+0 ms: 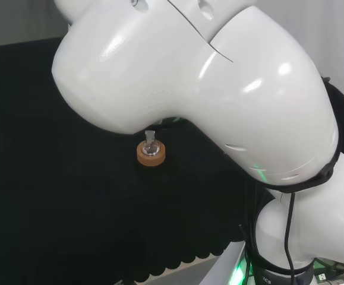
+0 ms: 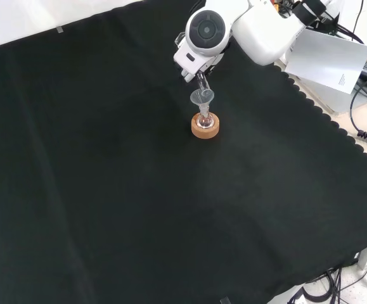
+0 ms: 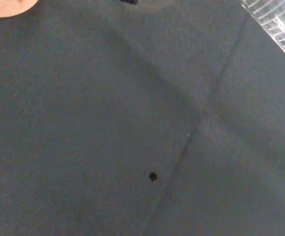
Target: Pour the water from the graduated cylinder into the round-bottom flask.
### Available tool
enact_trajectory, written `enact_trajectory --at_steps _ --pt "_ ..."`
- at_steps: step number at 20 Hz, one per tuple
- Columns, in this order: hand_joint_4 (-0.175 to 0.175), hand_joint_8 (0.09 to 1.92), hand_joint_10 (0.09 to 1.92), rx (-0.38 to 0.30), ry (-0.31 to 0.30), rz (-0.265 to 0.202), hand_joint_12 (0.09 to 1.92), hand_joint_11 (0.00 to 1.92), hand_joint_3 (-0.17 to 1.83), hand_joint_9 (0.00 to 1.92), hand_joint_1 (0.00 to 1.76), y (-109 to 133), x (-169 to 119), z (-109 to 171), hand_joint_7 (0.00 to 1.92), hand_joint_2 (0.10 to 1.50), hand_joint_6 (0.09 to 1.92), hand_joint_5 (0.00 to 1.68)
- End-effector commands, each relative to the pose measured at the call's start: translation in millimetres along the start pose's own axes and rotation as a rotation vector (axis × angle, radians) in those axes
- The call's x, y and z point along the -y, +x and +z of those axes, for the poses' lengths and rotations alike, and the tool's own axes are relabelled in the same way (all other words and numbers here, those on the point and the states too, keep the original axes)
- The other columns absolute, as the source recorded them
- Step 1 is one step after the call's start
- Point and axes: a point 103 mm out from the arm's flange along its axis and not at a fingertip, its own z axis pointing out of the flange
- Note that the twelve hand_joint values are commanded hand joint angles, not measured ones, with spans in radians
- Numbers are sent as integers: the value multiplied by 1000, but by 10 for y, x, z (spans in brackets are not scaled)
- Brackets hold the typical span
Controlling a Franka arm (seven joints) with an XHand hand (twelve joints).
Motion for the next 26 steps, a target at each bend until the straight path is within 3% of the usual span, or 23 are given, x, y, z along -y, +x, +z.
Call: enact_trajectory --at_steps 1,4,8,12,17,26 --pt "-175 829 87 6 -1 4 707 1274 0 1508 1276 45 -14 -22 1108 1065 855 1074" --pt "-175 830 87 -19 -19 -1 707 1273 1 1508 1276 -17 -4 13 1108 1065 855 1074" --pt "-175 831 87 -109 -48 1 707 1273 1 1508 1276 -236 41 143 1107 1065 856 1073" --pt "-175 832 87 -272 -79 -17 707 1272 1 1508 1276 -379 65 204 1107 1066 857 1073" --pt "-175 836 87 -455 -170 -83 707 1271 1 1503 1276 -430 95 192 1104 1067 861 1071" --pt "-175 864 87 -579 -295 -123 710 1259 3 1490 1273 -428 50 121 1086 1073 886 1055"
